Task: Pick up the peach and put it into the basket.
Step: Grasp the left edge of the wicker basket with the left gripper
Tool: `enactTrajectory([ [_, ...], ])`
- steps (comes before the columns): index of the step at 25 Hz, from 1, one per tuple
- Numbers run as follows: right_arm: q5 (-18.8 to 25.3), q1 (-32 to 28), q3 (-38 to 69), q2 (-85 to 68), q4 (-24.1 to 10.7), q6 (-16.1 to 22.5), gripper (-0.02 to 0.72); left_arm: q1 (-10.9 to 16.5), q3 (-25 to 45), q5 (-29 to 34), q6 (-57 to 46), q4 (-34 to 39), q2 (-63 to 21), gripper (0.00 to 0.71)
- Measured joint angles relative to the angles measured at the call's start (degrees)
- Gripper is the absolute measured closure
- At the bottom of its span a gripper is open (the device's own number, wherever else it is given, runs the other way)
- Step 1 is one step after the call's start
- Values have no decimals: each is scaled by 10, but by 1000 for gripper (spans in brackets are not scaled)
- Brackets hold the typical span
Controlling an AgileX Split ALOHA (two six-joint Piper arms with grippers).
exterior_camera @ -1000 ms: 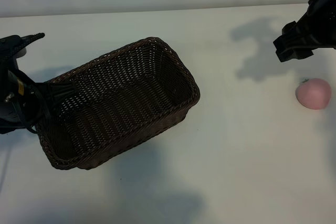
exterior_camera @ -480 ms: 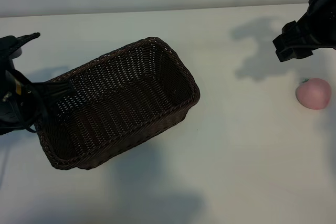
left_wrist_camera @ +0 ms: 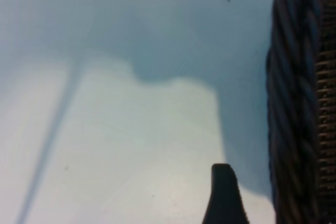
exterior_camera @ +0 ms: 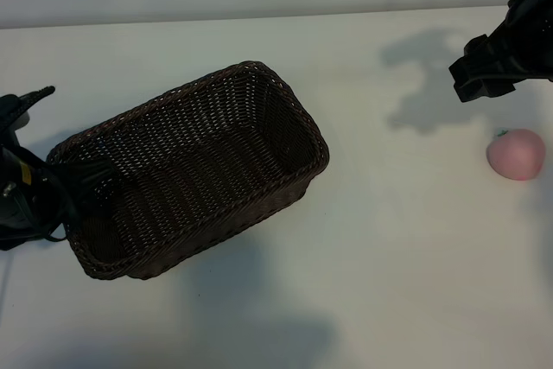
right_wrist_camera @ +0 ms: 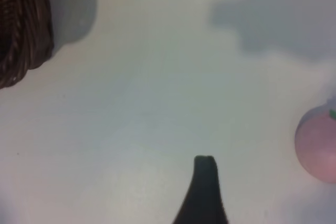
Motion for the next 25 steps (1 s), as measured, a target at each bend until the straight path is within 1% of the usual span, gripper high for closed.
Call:
enactTrajectory([
  [2,0,0,0,0,0,0,110,1,0,-12,1,-2,0,201],
  [8,0,0,0,0,0,1,110,28,0,-39,13,-20,5,201],
  [10,0,0,0,0,0,1,110,33,0,-40,27,-32,13,201],
  [13,0,0,0,0,0,1,110,33,0,-51,47,-47,29,201],
  [18,0,0,0,0,1,1,110,33,0,-74,52,-58,65,201],
  [25,0,0,0,0,1,1,110,33,0,-101,53,-60,98,201],
])
